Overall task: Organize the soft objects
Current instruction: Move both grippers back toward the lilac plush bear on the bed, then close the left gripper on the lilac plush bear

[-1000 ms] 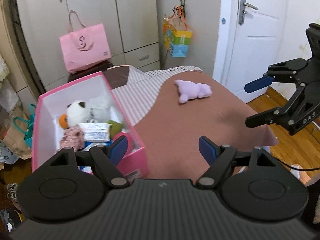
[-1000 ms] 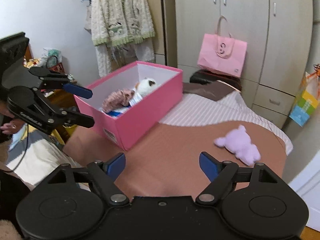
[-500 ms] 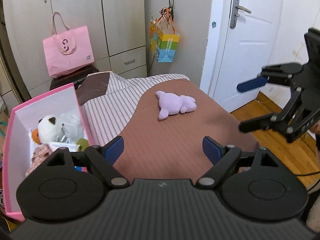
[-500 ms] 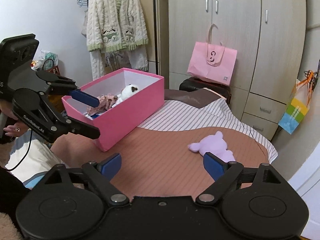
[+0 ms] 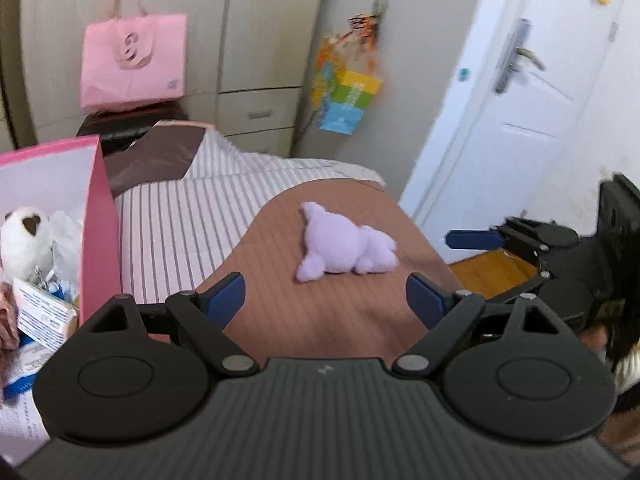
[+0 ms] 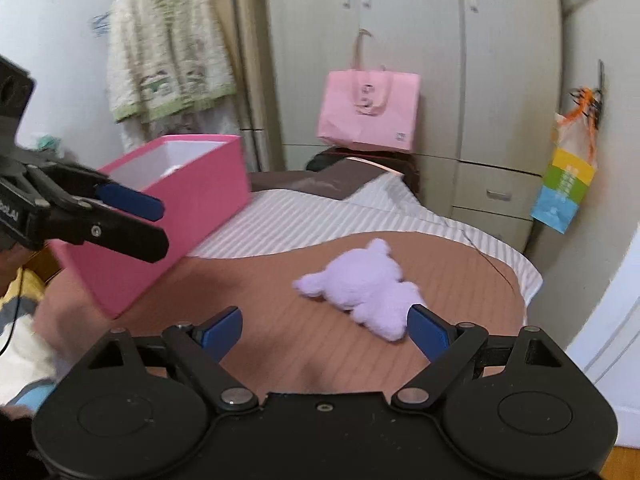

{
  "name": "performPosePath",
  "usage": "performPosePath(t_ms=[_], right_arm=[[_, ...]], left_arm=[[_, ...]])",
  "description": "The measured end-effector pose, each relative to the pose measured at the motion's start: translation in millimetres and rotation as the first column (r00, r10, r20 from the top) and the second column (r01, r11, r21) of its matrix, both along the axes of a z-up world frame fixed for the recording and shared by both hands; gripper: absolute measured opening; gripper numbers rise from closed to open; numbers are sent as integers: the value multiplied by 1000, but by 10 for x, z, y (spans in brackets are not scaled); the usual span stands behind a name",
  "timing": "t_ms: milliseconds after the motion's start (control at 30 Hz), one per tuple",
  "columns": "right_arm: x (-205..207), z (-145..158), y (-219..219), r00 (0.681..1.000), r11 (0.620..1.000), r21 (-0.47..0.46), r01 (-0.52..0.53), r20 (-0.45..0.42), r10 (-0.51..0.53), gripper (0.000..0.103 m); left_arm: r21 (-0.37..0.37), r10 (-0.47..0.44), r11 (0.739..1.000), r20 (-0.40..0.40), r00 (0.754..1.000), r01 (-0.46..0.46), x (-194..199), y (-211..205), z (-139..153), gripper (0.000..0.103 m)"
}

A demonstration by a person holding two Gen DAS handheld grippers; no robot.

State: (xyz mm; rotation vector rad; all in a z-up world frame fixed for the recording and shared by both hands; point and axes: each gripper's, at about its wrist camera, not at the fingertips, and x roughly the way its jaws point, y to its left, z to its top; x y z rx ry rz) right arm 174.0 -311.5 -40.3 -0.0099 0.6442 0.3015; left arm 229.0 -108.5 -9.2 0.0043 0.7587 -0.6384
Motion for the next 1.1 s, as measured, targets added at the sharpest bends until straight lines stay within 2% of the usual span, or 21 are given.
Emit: performPosePath(t_ms=[167, 267, 567, 633, 733, 767, 833, 933, 1100], right_arm=[[211, -234, -85, 998, 999, -1, 51, -37, -51, 92], [355, -372, -135, 994, 998, 42, 43, -106, -39, 92], [640, -607, -209, 978, 983, 163, 87, -202, -53, 92], [647, -617, -192, 979, 983, 161, 88, -195, -56, 92], [670, -618, -168, 981, 987, 136, 86, -185, -60, 92], [688, -623, -164, 981, 988, 131, 86, -185, -61, 92], [715, -633, -158, 981, 987, 132, 92, -181, -67, 92], [744, -648, -134, 984, 987, 125, 96, -161, -75, 92], [762, -697, 14, 990, 994, 21, 105, -99, -102, 84]], left_arm=[[-53, 23, 998, -79, 997, -27, 173, -103, -213, 86], [-81, 52, 995, -93, 994, -59, 290, -186, -325, 85], [-165, 103, 978, -164, 981, -130, 776, -514, -571, 79], [-172, 123, 973, -182, 976, -155, 877, -551, -640, 73], [-145, 148, 973, -203, 968, -179, 996, -629, -760, 60], [-141, 152, 973, -210, 966, -183, 1017, -650, -799, 59], [-154, 140, 972, -228, 964, -178, 1046, -673, -860, 48], [-171, 117, 973, -216, 969, -156, 1032, -704, -898, 40], [-167, 104, 976, -211, 972, -140, 1020, -738, -923, 39]])
